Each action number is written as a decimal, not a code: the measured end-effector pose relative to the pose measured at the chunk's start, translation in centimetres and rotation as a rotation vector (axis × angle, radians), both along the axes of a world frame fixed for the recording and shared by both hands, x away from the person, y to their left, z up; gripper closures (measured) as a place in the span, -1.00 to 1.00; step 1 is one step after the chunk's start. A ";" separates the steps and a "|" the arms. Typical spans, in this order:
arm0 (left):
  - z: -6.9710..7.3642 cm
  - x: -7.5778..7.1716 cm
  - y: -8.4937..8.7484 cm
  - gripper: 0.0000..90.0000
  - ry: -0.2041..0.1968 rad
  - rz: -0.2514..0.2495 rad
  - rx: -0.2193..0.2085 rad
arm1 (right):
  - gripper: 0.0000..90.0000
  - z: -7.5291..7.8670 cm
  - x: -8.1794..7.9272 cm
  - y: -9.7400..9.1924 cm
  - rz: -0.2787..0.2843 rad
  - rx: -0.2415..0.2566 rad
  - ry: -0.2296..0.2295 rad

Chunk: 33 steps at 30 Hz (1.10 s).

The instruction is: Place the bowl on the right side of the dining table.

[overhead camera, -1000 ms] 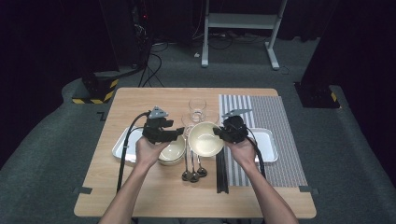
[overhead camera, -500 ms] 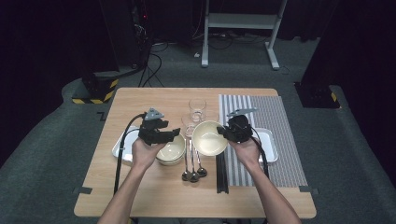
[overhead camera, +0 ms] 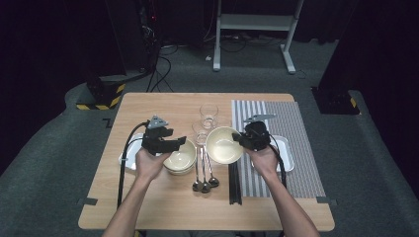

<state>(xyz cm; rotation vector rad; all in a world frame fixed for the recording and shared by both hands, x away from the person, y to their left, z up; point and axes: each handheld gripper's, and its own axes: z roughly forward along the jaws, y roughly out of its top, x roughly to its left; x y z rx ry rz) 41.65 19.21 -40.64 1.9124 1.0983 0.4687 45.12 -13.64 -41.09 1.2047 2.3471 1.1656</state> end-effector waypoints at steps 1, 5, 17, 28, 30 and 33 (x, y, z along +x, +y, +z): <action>0.0 0.0 0.1 -0.17 0.002 0.004 -0.002 | 0.83 0.0 0.0 0.0 0.001 0.002 0.001; -0.1 0.0 0.5 -0.17 0.003 0.013 -0.005 | 0.83 0.0 0.0 -0.2 -0.001 0.004 0.000; -0.6 -0.3 1.4 -0.18 0.008 0.037 -0.014 | 0.83 0.0 -0.2 -1.0 -0.027 0.014 -0.009; -0.9 -0.5 2.3 -0.18 0.012 0.060 -0.016 | 0.83 0.0 -0.2 -1.7 -0.041 0.022 -0.012; -1.0 -0.6 2.4 -0.18 0.011 0.065 -0.014 | 0.83 -0.1 -0.2 -1.8 -0.045 0.026 -0.013; -1.1 -0.6 2.7 -0.17 0.015 0.072 -0.013 | 0.83 -0.1 -0.3 -2.0 -0.053 0.032 -0.019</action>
